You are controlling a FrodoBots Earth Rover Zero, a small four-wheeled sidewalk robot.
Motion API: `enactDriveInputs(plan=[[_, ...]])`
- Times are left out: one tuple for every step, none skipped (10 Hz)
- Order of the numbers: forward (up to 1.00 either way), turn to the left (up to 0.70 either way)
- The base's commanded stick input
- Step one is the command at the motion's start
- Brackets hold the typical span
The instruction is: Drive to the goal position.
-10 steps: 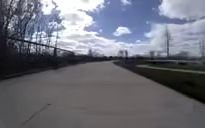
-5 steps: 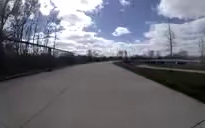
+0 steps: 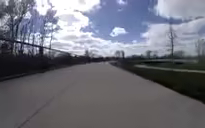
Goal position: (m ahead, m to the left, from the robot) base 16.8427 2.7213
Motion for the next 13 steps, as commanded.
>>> enactDriveInputs(plan=[[1.0, 0.0], [1.0, 0.0], [1.0, 0.0], [1.0, 0.0], [1.0, 0.0], [1.0, 0.0], [1.0, 0.0], [1.0, 0.0], [1.0, 0.0], [1.0, 0.0], [1.0, 0.0], [1.0, 0.0], [1.0, 0.0]])
